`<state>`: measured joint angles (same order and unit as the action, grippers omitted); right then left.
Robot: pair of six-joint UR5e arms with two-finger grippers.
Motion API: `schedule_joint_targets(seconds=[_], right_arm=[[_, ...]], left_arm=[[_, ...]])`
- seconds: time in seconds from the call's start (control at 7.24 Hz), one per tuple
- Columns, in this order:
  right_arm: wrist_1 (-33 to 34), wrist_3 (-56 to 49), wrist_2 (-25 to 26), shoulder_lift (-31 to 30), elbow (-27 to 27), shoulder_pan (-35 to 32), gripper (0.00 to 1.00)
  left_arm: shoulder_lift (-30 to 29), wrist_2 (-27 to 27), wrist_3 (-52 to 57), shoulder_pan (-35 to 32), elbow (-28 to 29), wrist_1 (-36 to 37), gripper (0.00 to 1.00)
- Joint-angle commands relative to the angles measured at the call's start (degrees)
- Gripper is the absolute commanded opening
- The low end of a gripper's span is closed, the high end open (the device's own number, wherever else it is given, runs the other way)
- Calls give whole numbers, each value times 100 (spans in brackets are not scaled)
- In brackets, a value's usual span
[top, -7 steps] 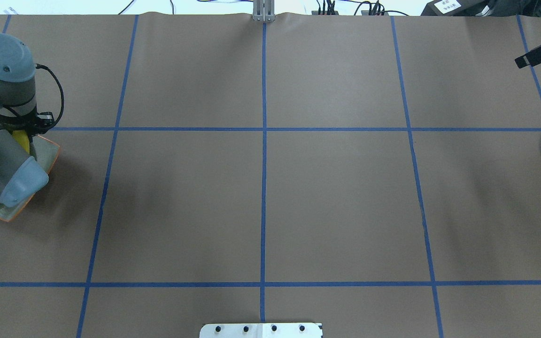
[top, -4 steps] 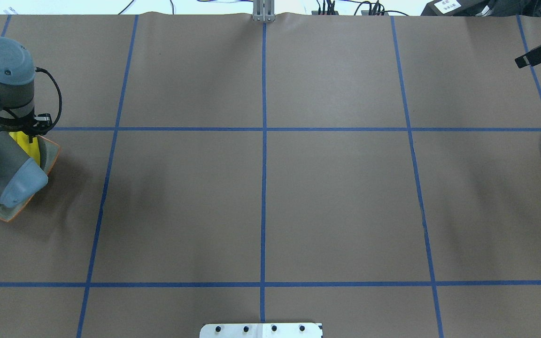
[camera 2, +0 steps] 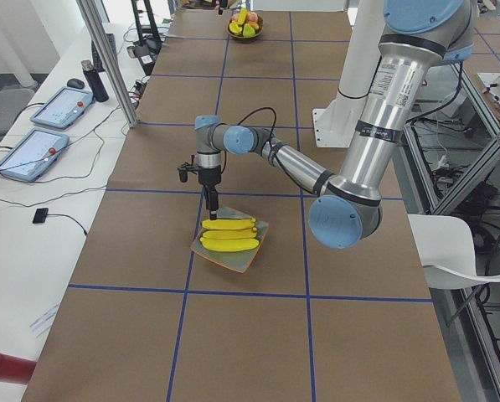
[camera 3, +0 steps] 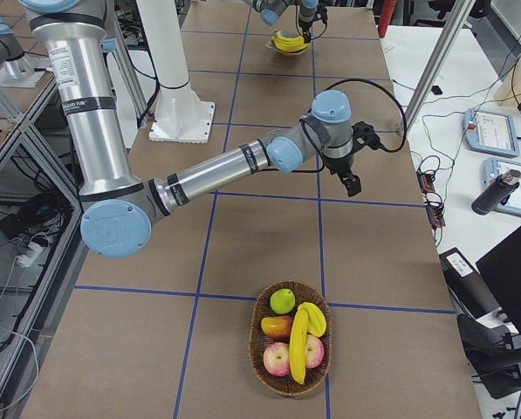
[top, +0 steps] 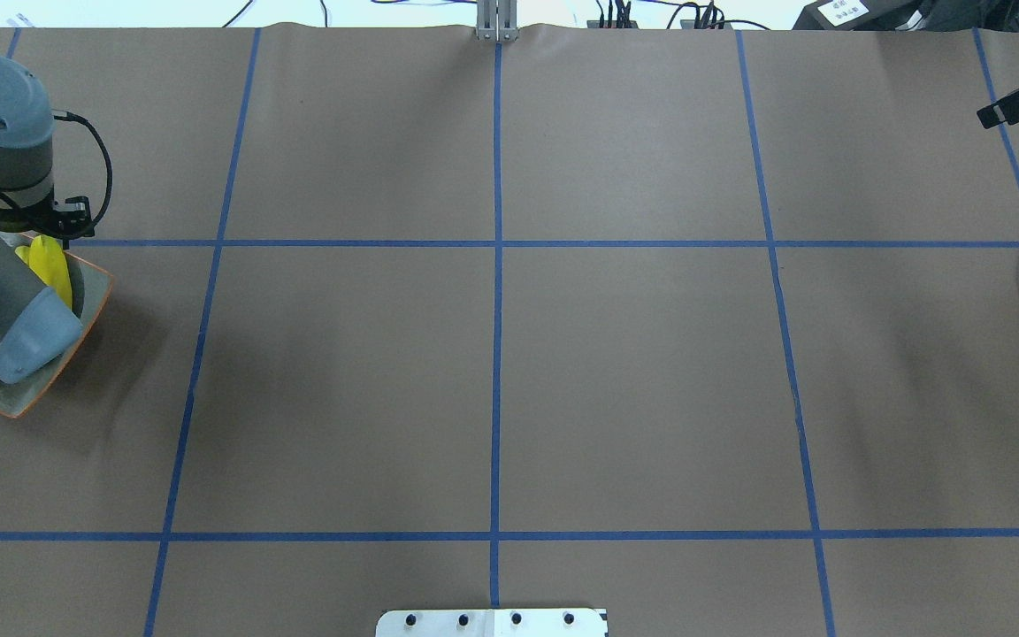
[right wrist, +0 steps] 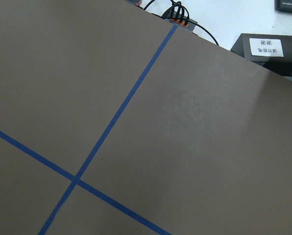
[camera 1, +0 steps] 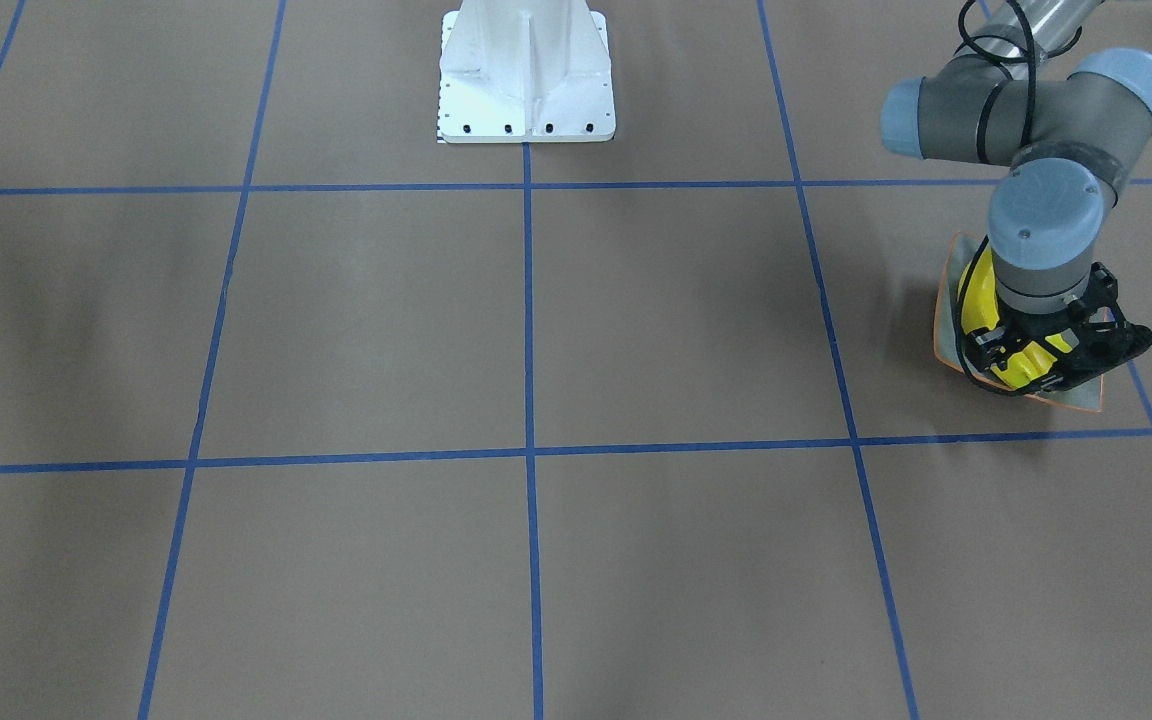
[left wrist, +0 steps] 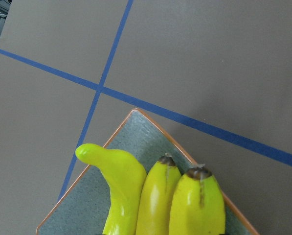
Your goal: Transfer all bananas from basket to plate
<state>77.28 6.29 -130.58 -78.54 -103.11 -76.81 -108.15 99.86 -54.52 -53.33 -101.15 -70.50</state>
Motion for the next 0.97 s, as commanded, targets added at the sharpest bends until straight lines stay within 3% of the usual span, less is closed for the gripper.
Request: schedule_joint_targets(seconds=[0.0,0.41,0.83], right_arm=[[-20,-309,-3,-213,-7,-71,100],[-12,-1774,15,-819,106,-543,100],[-12,-3952,6,-1031,948,-1107,100]], left_arm=[[-14,147,73,-45,-832,19,99],[-22,946,65,-28,-1705,19,99],[-101,1027,38,-19,-1855,1,99]])
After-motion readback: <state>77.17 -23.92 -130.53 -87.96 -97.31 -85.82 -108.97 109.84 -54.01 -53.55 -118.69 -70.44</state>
